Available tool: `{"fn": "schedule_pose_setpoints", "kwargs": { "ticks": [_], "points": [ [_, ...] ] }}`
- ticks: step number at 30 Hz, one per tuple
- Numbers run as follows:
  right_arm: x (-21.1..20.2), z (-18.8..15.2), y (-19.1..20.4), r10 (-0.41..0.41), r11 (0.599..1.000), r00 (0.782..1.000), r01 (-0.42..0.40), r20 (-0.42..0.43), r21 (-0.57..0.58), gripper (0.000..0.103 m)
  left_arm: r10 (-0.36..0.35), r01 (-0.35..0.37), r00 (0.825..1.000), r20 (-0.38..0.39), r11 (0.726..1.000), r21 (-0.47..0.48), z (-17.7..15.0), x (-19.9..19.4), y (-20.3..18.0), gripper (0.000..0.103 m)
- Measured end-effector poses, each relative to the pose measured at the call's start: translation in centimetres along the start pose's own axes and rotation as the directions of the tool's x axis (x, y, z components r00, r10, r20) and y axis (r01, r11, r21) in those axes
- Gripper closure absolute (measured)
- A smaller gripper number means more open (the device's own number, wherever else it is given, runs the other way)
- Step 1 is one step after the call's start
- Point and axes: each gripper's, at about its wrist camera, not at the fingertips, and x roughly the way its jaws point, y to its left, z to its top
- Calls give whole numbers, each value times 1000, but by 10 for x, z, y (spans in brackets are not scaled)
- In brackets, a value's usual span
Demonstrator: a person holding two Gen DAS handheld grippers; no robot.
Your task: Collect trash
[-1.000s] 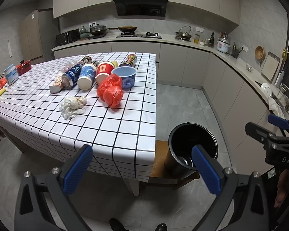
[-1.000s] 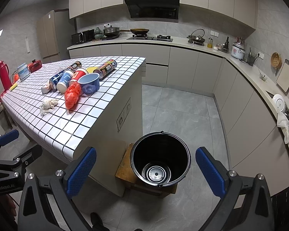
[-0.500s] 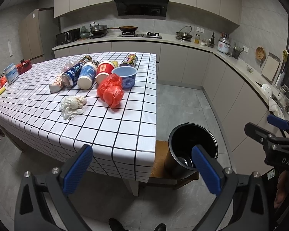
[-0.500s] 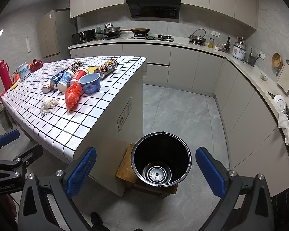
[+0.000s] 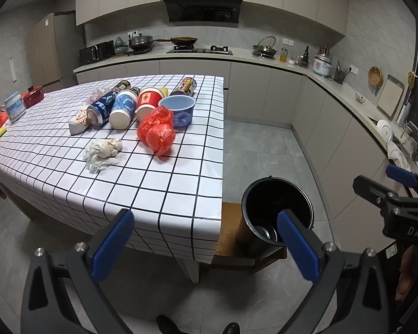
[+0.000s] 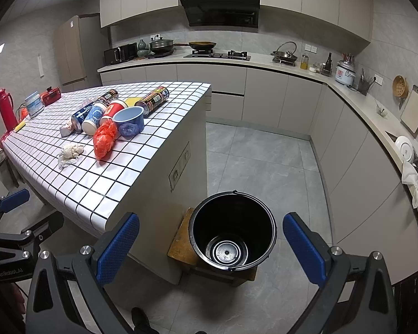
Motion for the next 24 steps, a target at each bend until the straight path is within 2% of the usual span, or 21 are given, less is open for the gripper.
{"fn": "schedule_pose_setpoints", "kwargs": {
  "ticks": [24],
  "points": [
    [-1, 1, 0, 3, 1000, 1000, -3, 1, -3, 0, 0, 0, 1000, -4, 1000, 6, 2, -2, 0, 0]
  ]
}}
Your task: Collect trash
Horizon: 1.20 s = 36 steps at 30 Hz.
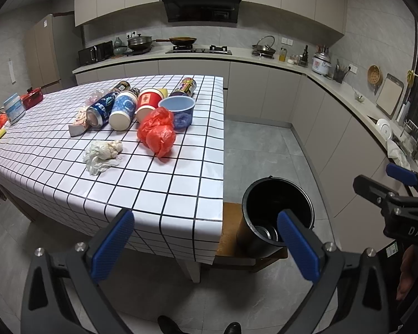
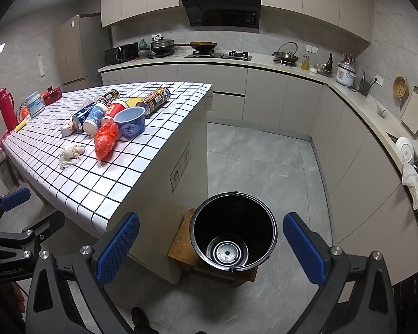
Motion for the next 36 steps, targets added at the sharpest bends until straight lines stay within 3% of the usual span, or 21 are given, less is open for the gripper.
{"fn": "schedule_pose_setpoints", "kwargs": {
  "ticks": [9, 15, 17, 21, 26, 29, 31, 34, 36],
  "points": [
    [1, 0, 3, 15, 1000, 1000, -15, -1, -4, 0, 11, -11, 1000, 4, 1000, -16, 1, 0, 8, 0],
    [9, 4, 4, 70, 997, 997, -70, 14, -19, 0, 35, -35, 999, -4, 998, -57, 7, 6, 34, 0],
    [16, 7, 8, 95, 995, 995, -95, 11, -20, 0, 72, -74, 997, -29, 995, -67, 9, 13, 45, 0],
    [33, 16, 23, 144, 989, 990, -144, 1, -36, 0, 80, -85, 996, -48, 988, -132, 9, 30, 83, 0],
    [62, 34, 46, 172, 985, 985, -172, -16, -14, 0, 131, -142, 988, -85, 980, -141, 12, 61, 122, 0],
    [84, 48, 61, 193, 981, 981, -192, -31, 15, 10, 164, -173, 984, -74, 973, -152, 21, 80, 148, 0],
    [96, 56, 68, 205, 979, 978, -204, -43, 29, 22, 162, -175, 983, -86, 971, -161, 26, 97, 162, 1],
    [118, 68, 84, 213, 976, 975, -210, -62, 49, 24, 155, -168, 983, -97, 975, -145, 34, 122, 178, 11],
    [133, 76, 98, 213, 976, 974, -210, -74, 50, 25, 135, -150, 984, -113, 979, -140, 41, 137, 187, 12]
  ]
}}
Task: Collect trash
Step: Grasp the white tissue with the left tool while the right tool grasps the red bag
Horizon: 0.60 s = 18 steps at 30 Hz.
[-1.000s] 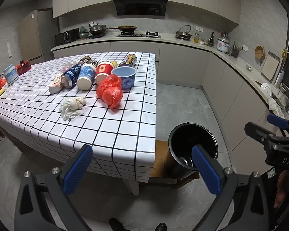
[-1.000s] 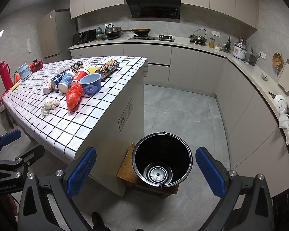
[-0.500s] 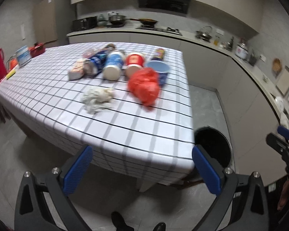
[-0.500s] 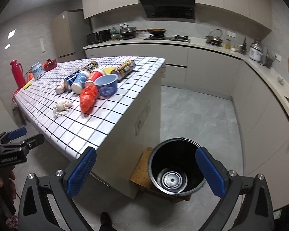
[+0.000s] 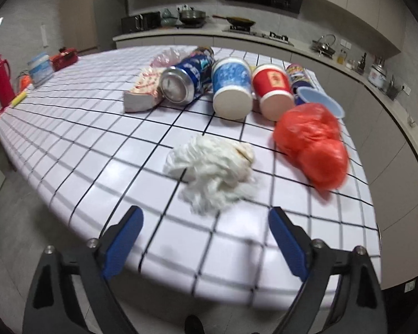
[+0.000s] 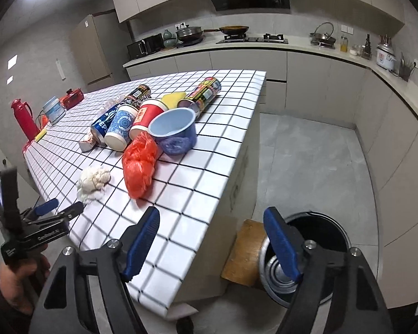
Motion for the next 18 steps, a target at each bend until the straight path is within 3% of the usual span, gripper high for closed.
{"fn": "schedule_pose_setpoints", "kwargs": {
  "ticks": [5, 12, 18],
  "points": [
    [37, 16, 25, 9, 1000, 999, -9, -32, 2, 28, -22, 22, 999, -33, 999, 24, 19, 31, 13, 15],
    [75, 38, 70, 50, 999, 998, -50, -36, -10, 28, -1, 2, 1000, -22, 999, 39, 37, 42, 46, 15],
    [112, 50, 98, 52, 999, 997, -53, -58, -10, 29, -45, 45, 999, -12, 998, 33, 45, 49, 57, 15]
  ]
}}
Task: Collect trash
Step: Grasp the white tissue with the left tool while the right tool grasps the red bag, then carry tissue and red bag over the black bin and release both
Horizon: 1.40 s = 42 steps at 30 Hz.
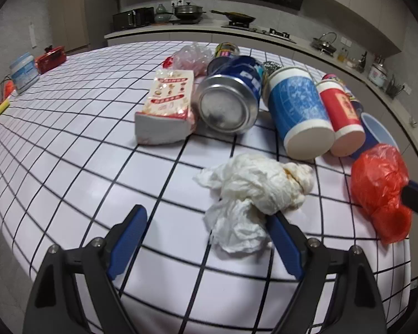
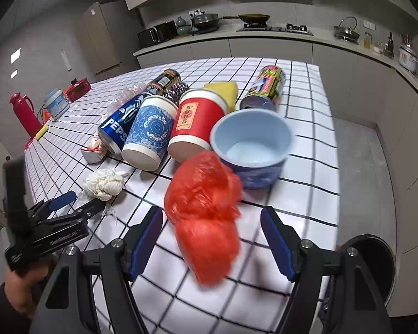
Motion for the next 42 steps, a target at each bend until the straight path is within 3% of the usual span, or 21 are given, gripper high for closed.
{"fn": "schedule_pose_setpoints", "kwargs": {
  "ticks": [2, 4, 11, 12, 13, 15, 16, 28, 36, 42],
  "points": [
    [10, 1, 3, 1, 1000, 1000, -1, -16, 9, 36, -21, 21, 1000, -2, 1000, 10, 2, 0, -3, 15],
    [18, 1, 4, 4, 1000, 999, -3, -35, 20, 52, -46, 46, 999, -2, 999, 13, 6, 3, -4, 15],
    [17, -6, -2, 35, 998, 999, -32, -41, 53, 65, -111, 111, 994, -5, 993, 43, 23, 16, -8, 19],
    [16, -7, -4, 39, 998, 998, -37, -42, 57, 65, -133, 133, 991, -2, 990, 49, 24, 15, -9, 31],
    [15, -8, -5, 41, 997, 998, -38, -42, 60, 66, -147, 147, 989, -1, 987, 63, 25, 15, -11, 54],
    [11, -10, -5, 43, 997, 998, -40, -38, 61, 66, -161, 161, 987, -10, 984, 75, 28, 15, -14, 73],
    [8, -11, -5, 45, 997, 998, -43, -33, 61, 67, -177, 178, 984, -12, 982, 66, 29, 14, -14, 75],
    [-34, -15, -24, 38, 997, 999, -40, 29, 62, 67, -165, 164, 986, 27, 986, 30, 15, -20, -19, 77],
    [-78, -26, -72, -12, 995, 997, 4, 81, 104, 67, -184, 181, 982, 45, 981, 62, 9, -40, -59, 77],
    [-117, -40, -126, -72, 985, 991, 52, 114, 166, 67, -229, 222, 972, 51, 969, 111, 4, -51, -110, 77]
  ]
}}
